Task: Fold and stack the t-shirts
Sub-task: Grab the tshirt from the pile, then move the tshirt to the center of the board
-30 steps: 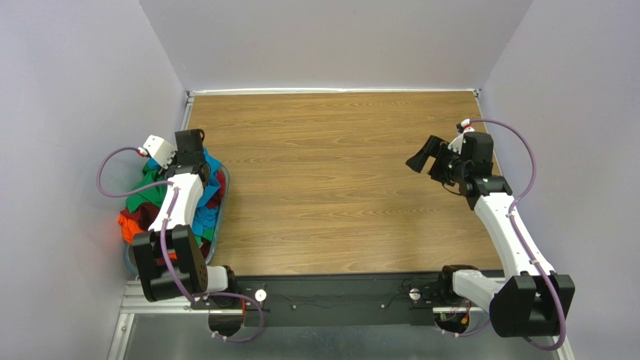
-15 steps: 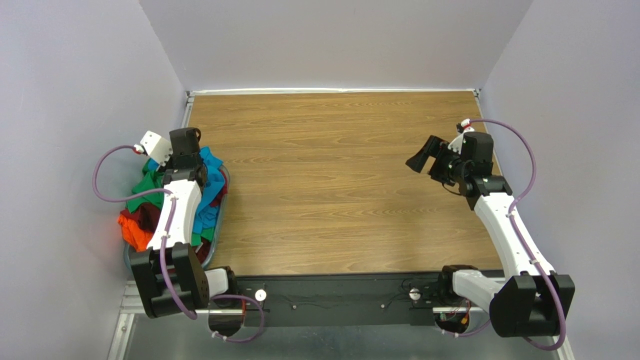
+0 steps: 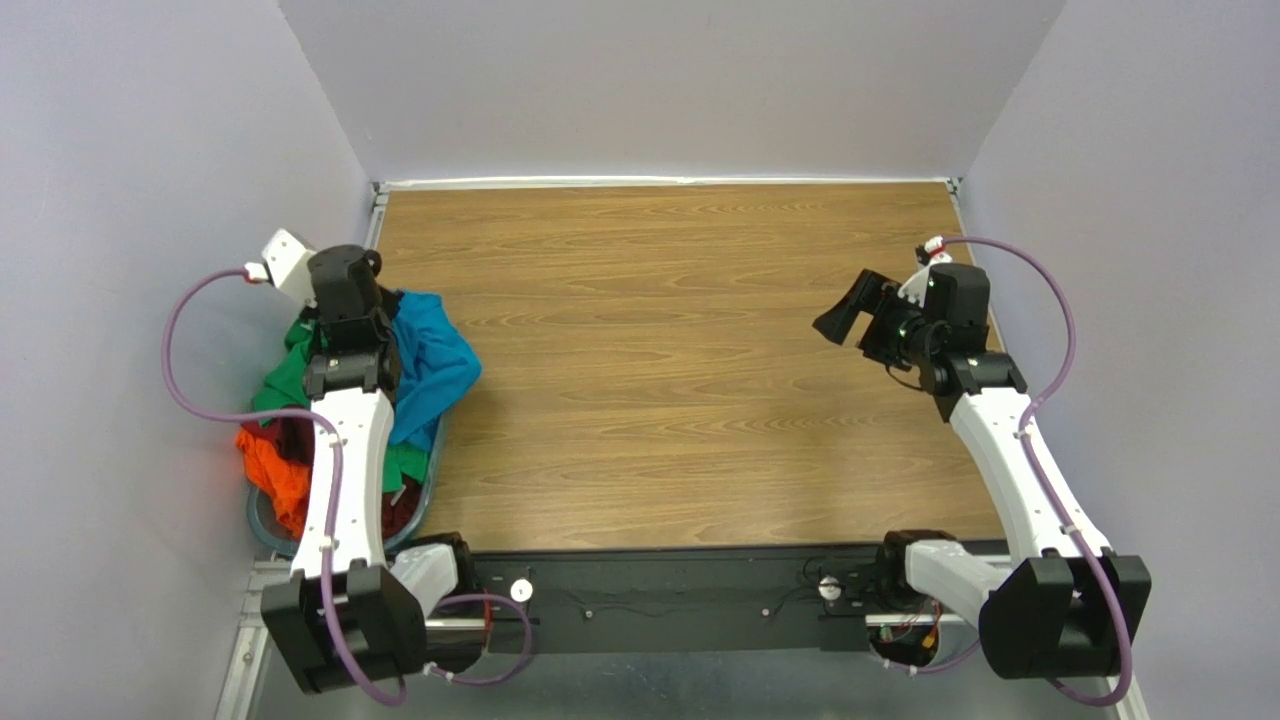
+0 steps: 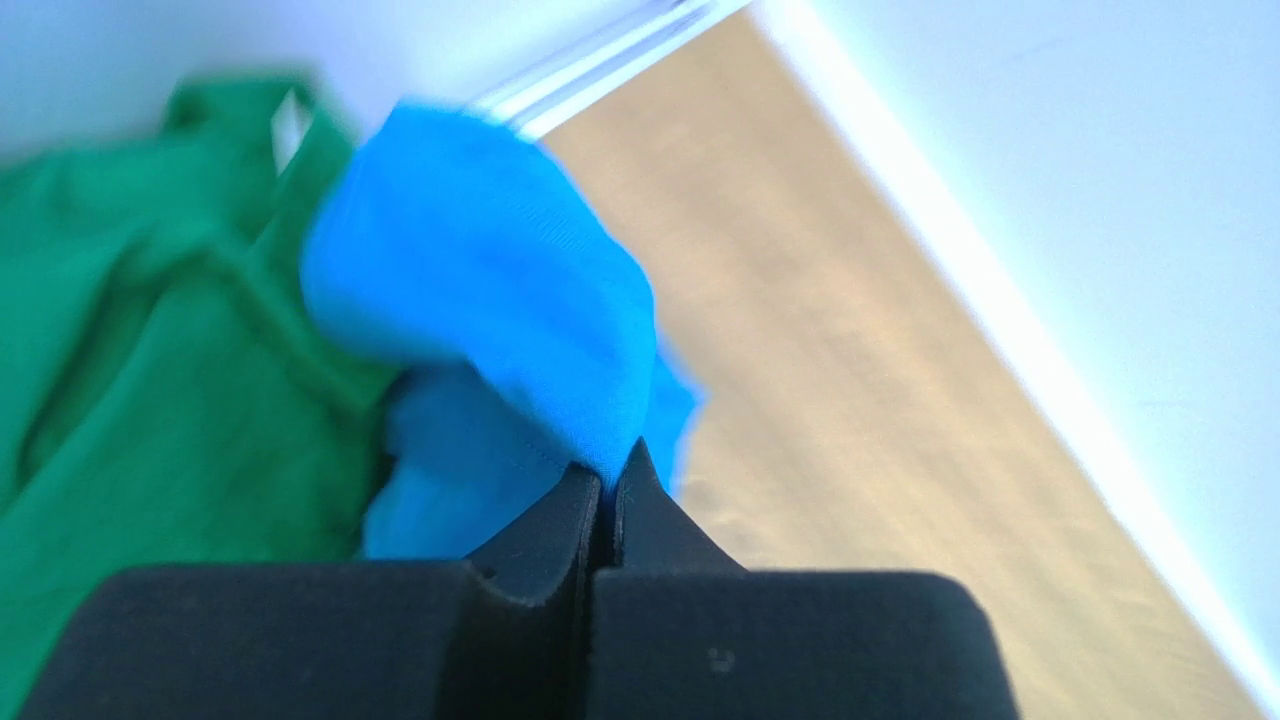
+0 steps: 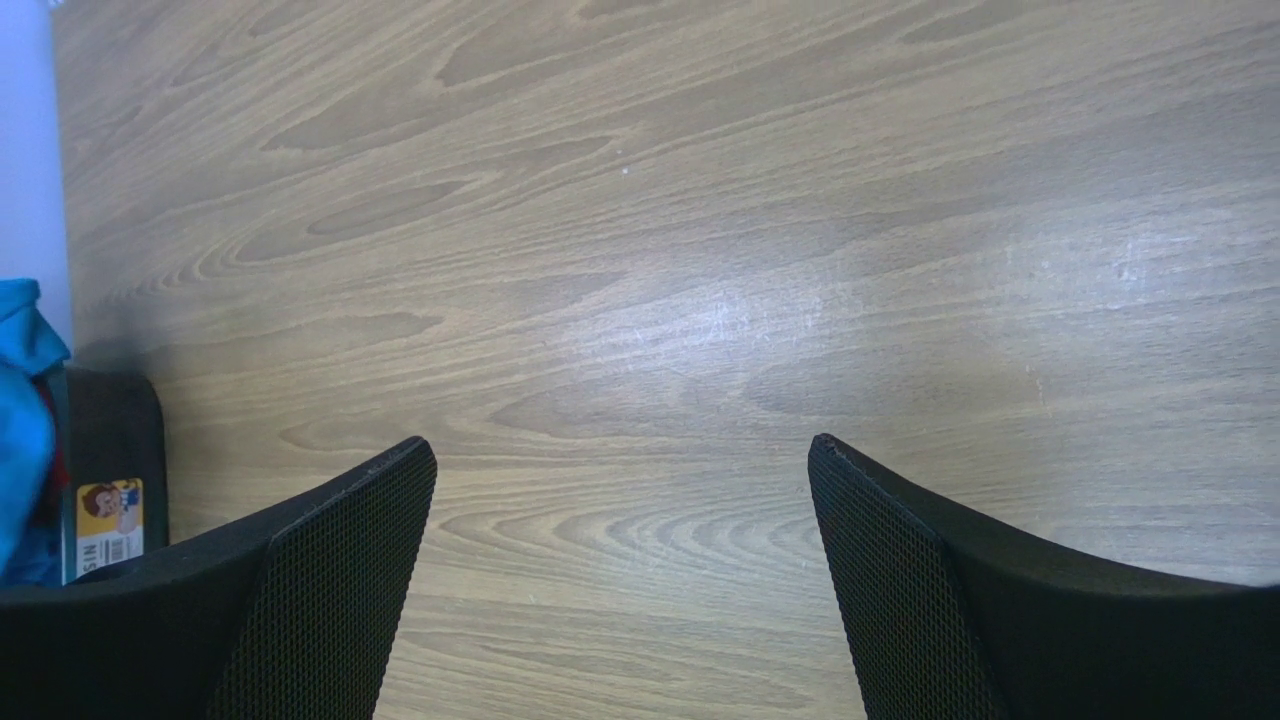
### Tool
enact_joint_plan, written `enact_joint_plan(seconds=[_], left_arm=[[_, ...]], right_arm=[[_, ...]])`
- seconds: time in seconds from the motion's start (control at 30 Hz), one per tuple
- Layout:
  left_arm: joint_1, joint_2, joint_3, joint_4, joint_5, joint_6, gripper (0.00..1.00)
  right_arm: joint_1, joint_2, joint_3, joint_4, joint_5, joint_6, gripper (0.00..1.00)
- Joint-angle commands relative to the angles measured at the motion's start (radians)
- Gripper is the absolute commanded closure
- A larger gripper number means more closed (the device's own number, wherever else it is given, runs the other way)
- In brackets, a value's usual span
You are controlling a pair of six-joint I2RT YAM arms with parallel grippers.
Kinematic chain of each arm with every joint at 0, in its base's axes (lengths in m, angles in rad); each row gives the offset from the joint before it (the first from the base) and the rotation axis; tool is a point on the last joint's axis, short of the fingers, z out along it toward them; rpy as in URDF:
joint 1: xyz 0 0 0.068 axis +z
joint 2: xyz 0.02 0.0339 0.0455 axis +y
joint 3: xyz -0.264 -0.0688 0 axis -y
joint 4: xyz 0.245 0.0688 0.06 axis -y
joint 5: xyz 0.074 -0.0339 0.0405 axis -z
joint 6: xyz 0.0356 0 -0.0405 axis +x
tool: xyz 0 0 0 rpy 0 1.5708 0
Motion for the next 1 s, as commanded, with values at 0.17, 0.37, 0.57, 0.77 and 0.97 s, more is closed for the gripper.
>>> enact_joint_plan(seconds=[0.17, 0.37, 0.57, 0.77, 0.97], left_arm=[[0.003, -0.129, 0.214, 0.188, 0.309, 0.103, 1.0], [-0.018, -0.143, 0.336, 0.286, 0.527, 0.103, 1.0], [-0.237, -0.061, 0.492, 0.333, 0.601, 0.144, 1.0], [-0.475, 0.02, 0.601, 0.359, 0.641, 0.175, 1.0], [-0.698, 0.104, 0.739, 0.371, 0.642, 0.213, 1.0]], right_arm=[[-0.002, -0.113, 0.052, -0.004, 0.135, -0.004, 0.0], [-0.002, -0.157, 0.045, -0.003, 0.165, 0.014, 0.0], [-0.002, -0.182, 0.031, -0.004, 0.189, 0.006, 0.0], [-0.001, -0.241, 0.028, -0.003, 0.21, -0.001, 0.0], [-0.002, -0.301, 0.028, -0.004, 0.251, -0.009, 0.0]])
